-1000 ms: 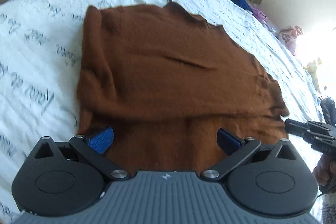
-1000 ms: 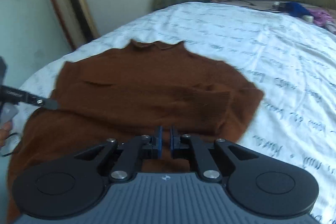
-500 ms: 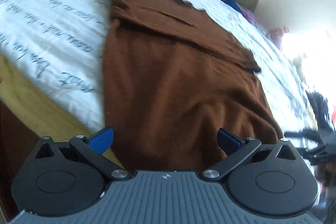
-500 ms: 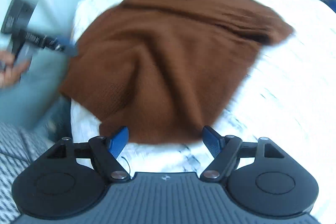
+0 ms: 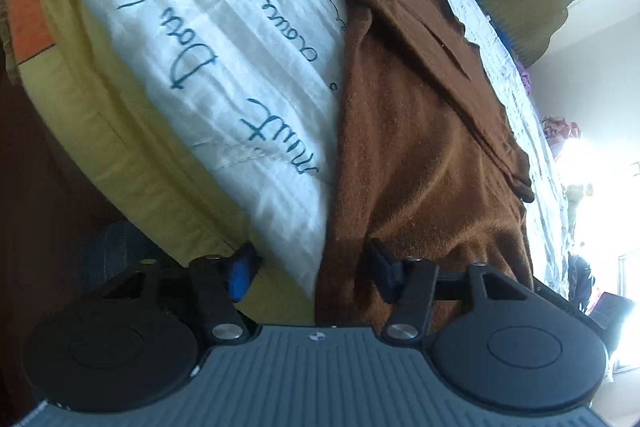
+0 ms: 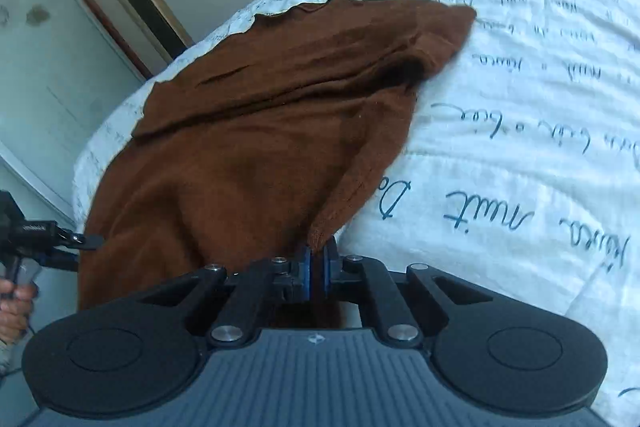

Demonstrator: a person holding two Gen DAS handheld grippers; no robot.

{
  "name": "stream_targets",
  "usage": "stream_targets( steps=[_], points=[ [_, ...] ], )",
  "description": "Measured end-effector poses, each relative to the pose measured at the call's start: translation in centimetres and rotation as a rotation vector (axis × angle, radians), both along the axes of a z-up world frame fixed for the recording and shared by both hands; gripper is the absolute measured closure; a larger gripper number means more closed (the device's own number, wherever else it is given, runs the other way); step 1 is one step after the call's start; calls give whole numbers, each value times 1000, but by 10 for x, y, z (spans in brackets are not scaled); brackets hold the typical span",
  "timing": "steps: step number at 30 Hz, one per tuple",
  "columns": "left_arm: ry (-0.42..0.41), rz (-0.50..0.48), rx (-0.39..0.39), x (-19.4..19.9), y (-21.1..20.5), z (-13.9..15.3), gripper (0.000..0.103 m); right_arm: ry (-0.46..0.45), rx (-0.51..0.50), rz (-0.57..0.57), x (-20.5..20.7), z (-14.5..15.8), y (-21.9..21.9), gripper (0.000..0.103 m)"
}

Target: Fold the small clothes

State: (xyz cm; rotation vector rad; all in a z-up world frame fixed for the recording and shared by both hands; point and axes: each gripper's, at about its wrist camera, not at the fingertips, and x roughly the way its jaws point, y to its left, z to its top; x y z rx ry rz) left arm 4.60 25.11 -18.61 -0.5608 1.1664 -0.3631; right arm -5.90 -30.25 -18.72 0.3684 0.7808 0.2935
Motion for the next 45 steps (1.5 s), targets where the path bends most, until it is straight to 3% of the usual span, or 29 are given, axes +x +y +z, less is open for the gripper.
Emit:
stream_targets(
  steps=[3,8,12,15,17,19,21,23,24,25,26,28,31,32,34,36,37,38,39,42,45],
  points=[
    [-62,-23,21,-15,7,23,92,-68,-11,-32,-15,25,-13,98],
    [-145,-47,-44,-21,0,48,97,-102,-35,-18,-21,40,-10,98],
    [-102,-30,-154,-23,3,37,98,-91,-24,-42,-20,33,-13,98],
    [-91,5,-135,-39,20,34,103,-98,7,-42,-26,36,-13,99],
    [-74,29,-104,-51,34,25,103,-80,-79,-78,-29,33,-12,99],
    [-67,38,-60,-59,39,12,103,5,-170,-103,-22,11,-17,99],
    [-106,31,-134,-65,41,3,103,48,-99,-121,-25,-5,-31,96],
    [-153,64,-171,-68,40,-1,85,36,-32,-114,-35,-3,-35,85],
    [-181,59,-205,-67,38,-3,54,24,0,-106,-41,-1,-35,68],
    [-204,58,-229,-65,35,-5,32,17,59,-110,-47,-1,-35,56],
    [-222,61,-240,-65,31,-7,27,17,106,-111,-53,-2,-34,33],
    [-237,34,-310,-63,24,-11,26,33,136,-97,-64,-5,-24,30],
    [-207,-24,-346,-66,10,-20,27,51,187,-110,-83,-18,-11,30],
    [-196,-40,-370,-69,7,-23,28,50,221,-115,-88,-25,-5,30],
    [-179,-86,-427,-74,0,-30,50,31,253,-114,-94,-32,9,30],
    [-170,-108,-447,-78,-5,-34,64,20,263,-104,-96,-34,24,31],
    [-164,-119,-465,-78,-7,-36,81,14,256,-78,-95,-34,33,33],
    [-164,-133,-479,-79,-9,-37,93,17,237,-72,-96,-34,40,61],
    [-169,-140,-470,-79,-10,-35,96,55,236,-65,-91,-37,45,96],
    [-167,-134,-463,-80,-8,-25,97,44,227,-81,-93,-31,44,97],
    [-183,-113,-462,-85,2,3,97,-22,218,-58,-105,0,34,97]
  ],
)
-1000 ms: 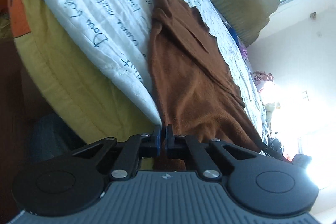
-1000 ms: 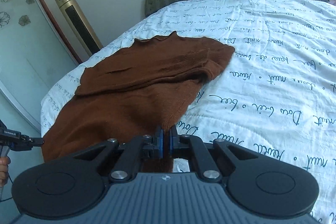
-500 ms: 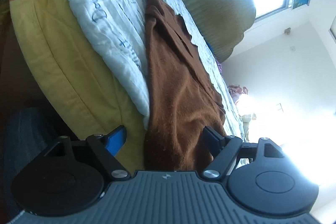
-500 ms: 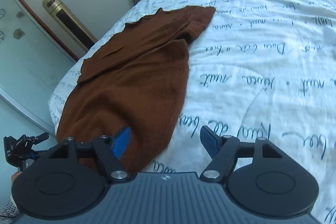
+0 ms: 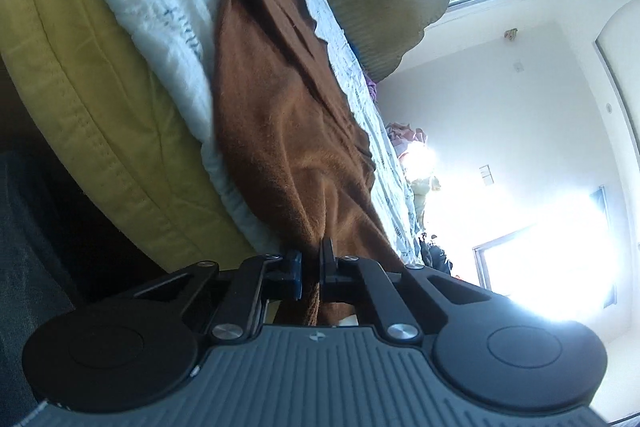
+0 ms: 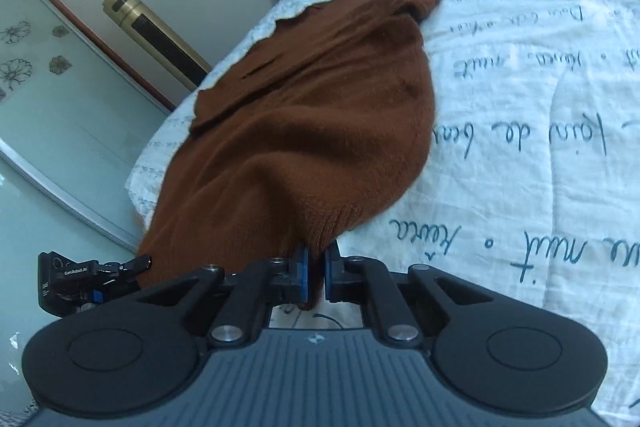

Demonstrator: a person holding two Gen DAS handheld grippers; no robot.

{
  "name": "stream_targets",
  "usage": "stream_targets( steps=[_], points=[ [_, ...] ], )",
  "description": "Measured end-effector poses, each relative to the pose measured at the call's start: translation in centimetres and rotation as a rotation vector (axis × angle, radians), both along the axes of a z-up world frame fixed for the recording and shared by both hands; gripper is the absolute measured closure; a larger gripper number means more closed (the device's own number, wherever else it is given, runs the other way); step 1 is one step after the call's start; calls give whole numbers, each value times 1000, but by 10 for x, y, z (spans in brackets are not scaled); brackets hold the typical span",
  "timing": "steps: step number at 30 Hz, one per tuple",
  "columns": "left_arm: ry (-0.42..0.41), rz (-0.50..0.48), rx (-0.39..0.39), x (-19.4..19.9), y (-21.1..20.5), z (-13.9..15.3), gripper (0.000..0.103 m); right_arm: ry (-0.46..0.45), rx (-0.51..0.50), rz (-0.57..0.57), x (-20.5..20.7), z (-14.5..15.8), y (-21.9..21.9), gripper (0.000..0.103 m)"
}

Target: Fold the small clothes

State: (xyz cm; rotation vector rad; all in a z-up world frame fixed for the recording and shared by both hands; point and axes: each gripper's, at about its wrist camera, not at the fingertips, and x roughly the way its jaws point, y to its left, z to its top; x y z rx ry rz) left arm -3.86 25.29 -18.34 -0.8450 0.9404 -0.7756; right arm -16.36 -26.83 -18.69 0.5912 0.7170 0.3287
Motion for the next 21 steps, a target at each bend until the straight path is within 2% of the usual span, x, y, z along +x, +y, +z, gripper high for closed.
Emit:
stream_targets(
  steps=[3,4,5,6,7,8,11,12,14,16,17,20,21],
  points=[
    [-35,11,41,-6,5,28,97,-68,-69,27,-20,40,-10,97],
    [-29,5,58,-8,6,28,97,-60,-212,44,-25,47,-7,97],
    [-14,-9,67,-9,7,22,97,-17,-413,71,-27,43,1,96],
    [9,-16,97,-10,9,11,97,91,-557,96,-25,26,1,92],
    [30,-10,144,-10,12,0,97,171,-560,61,-25,12,-11,89],
    [52,1,173,-9,15,-9,97,192,-485,15,-30,6,-28,81],
    [87,20,120,-4,21,-26,97,72,-201,-44,-39,8,-63,66],
    [88,18,115,-1,20,-27,97,23,-107,-65,-34,6,-73,51],
    [90,14,100,-1,20,-29,97,-33,27,-81,-19,-7,-83,38],
    [92,10,97,-3,19,-30,97,-58,86,-83,3,-23,-88,37],
    [93,10,98,-4,19,-30,97,-43,110,-46,17,-33,-88,37],
    [99,16,101,-2,21,-29,97,-29,160,125,42,-53,-79,38],
    [100,19,101,-2,21,-29,97,-51,125,193,41,-50,-65,40]
  ],
)
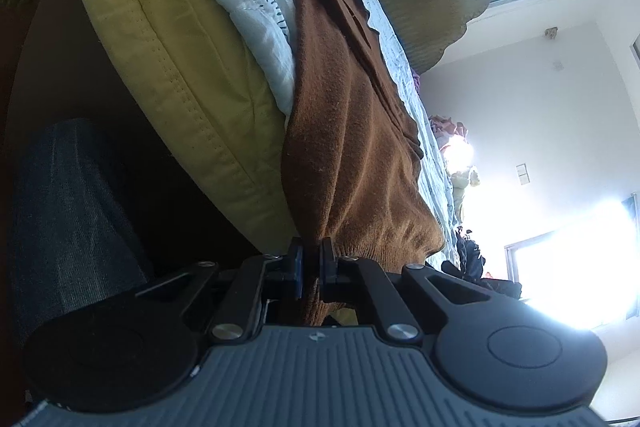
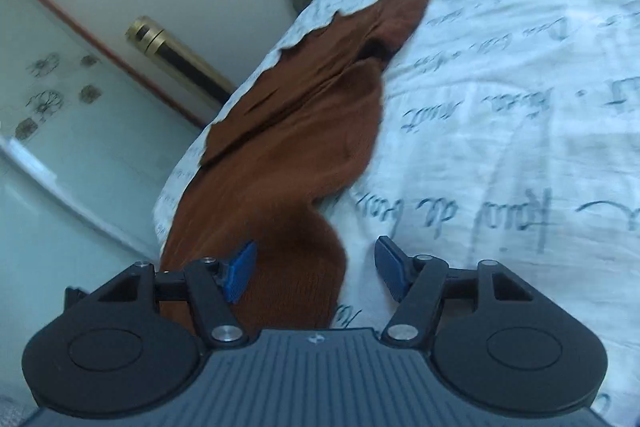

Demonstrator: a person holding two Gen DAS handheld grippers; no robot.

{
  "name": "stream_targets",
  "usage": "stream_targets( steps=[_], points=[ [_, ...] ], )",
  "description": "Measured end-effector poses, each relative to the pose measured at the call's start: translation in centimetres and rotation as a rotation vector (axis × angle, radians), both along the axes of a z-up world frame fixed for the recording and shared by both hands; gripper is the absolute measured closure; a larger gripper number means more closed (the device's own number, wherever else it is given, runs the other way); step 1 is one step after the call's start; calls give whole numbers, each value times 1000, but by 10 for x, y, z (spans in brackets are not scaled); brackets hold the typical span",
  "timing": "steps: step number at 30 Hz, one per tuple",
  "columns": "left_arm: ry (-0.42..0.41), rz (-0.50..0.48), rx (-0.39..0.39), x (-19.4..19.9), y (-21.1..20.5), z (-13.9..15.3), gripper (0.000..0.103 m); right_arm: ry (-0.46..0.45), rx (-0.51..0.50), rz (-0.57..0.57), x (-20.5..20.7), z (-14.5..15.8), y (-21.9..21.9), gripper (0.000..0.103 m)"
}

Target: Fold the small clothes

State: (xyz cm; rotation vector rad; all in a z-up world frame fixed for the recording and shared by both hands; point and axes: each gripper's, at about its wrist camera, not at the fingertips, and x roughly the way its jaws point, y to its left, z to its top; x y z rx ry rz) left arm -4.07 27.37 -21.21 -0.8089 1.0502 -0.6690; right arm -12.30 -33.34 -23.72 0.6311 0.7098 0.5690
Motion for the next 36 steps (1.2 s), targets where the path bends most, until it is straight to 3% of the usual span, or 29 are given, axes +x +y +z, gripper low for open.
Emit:
stream_targets(
  steps=[1,2,3,5,8,11,12,13,14,16,17,19,21,22,23,24,25,28,32,36],
  points=[
    [1,-2,6,-4,3,0,97,-6,-41,27,-2,2,8,47],
    [1,-6,10,-3,1,0,97,21,-54,68,-2,2,15,87],
    [2,-12,-2,-3,0,1,97,28,-102,85,-6,4,23,98],
    [-8,-32,-49,-4,-2,6,97,6,-170,71,-17,15,31,98],
    [-28,-46,-117,-9,-2,25,97,-51,-156,22,-40,48,28,98],
    [-67,-84,-93,-13,-4,49,97,-110,-137,18,-67,85,20,98],
    [-75,-98,-83,-15,-4,49,97,-118,-166,15,-74,90,19,99],
    [-61,-114,-62,-17,-5,41,99,-89,-260,-19,-76,85,19,99],
    [-35,-123,-31,-19,-6,29,100,-14,-339,-72,-72,71,13,98],
    [9,-123,65,-21,-7,0,103,154,-337,-127,-65,33,-9,90],
    [34,-107,88,-22,-6,-12,103,142,-346,-154,-69,29,-13,90],
    [42,-63,45,-26,-1,-25,103,107,-283,-197,-73,33,-18,79],
    [14,-42,35,-25,2,-27,103,68,-233,-177,-74,35,-16,30],
    [-7,-21,9,-22,4,-28,103,52,-222,-181,-74,36,-15,24],
    [-25,6,-31,-20,8,-30,100,45,-208,-182,-72,36,-16,24],
    [-37,22,-67,-14,11,-33,83,51,-190,-174,-69,34,-16,24],
    [-54,40,-99,-10,12,-37,59,54,-174,-173,-64,33,-15,24],
    [-71,77,-259,0,16,-59,30,52,-143,-172,-55,31,-5,24],
    [-102,127,-359,11,21,-80,24,67,-129,-177,-52,29,-3,24],
    [-177,156,-424,23,26,-75,22,37,-135,-175,-48,32,2,24]
  ],
)
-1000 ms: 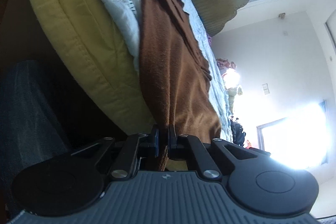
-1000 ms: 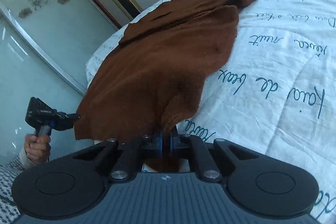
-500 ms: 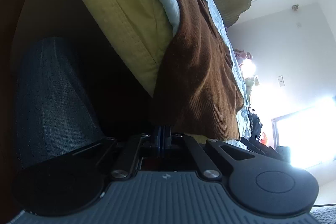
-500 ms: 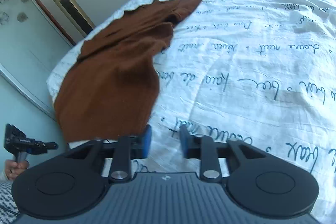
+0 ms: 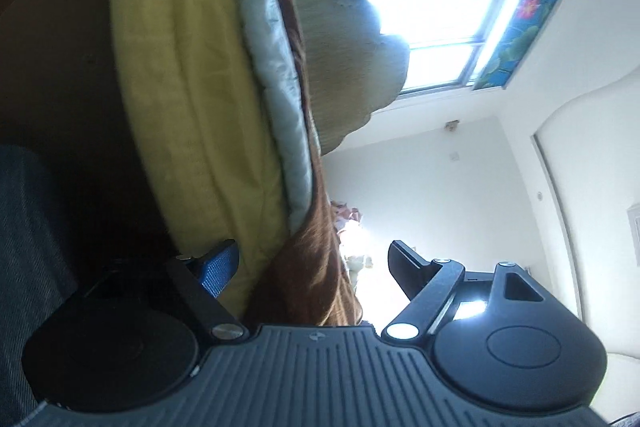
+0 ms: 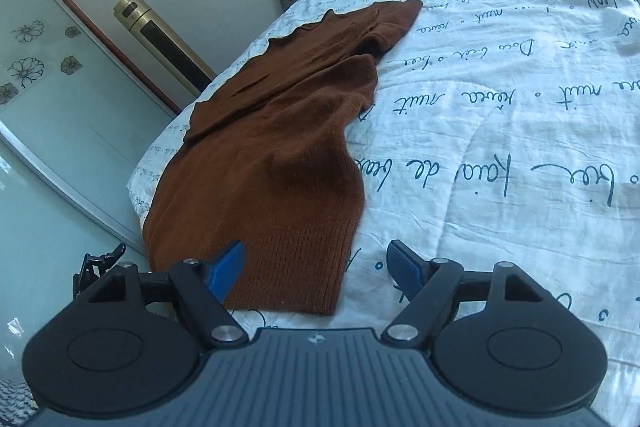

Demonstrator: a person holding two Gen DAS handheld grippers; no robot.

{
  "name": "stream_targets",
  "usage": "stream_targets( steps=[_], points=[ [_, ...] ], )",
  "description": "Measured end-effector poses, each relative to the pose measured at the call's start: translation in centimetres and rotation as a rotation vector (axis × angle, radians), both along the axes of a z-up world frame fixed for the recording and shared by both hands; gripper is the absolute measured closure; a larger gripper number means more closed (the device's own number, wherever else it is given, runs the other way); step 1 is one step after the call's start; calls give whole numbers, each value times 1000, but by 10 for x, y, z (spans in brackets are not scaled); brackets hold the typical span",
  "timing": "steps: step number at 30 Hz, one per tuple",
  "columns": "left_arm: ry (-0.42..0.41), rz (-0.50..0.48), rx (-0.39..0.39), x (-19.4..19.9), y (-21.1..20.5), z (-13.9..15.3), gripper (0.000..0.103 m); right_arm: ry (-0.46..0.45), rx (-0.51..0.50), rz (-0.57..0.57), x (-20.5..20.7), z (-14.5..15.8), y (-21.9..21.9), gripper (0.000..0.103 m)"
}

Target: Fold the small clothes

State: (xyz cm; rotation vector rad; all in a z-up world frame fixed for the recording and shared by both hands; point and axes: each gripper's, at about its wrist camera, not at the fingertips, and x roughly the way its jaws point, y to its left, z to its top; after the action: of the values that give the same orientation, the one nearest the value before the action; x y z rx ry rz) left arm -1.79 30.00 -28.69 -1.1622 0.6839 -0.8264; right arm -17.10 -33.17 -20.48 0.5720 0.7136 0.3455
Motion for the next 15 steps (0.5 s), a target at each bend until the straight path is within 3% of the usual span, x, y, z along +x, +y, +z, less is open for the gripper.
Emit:
stream_targets(
  steps=[6,12,14,15],
  points=[
    [-35,-137,-64,19,-23,-8,23,-38,-39,-11,17,-4,2,24],
    [-50,-254,-87,-5,-47,-17,27,-75,-46,44,17,-5,7,24],
    [-47,-258,-77,-11,-51,-19,35,-72,-66,51,16,-6,8,24],
    [-38,-266,-72,-12,-54,-21,46,-38,-65,61,18,-8,8,24]
  ],
)
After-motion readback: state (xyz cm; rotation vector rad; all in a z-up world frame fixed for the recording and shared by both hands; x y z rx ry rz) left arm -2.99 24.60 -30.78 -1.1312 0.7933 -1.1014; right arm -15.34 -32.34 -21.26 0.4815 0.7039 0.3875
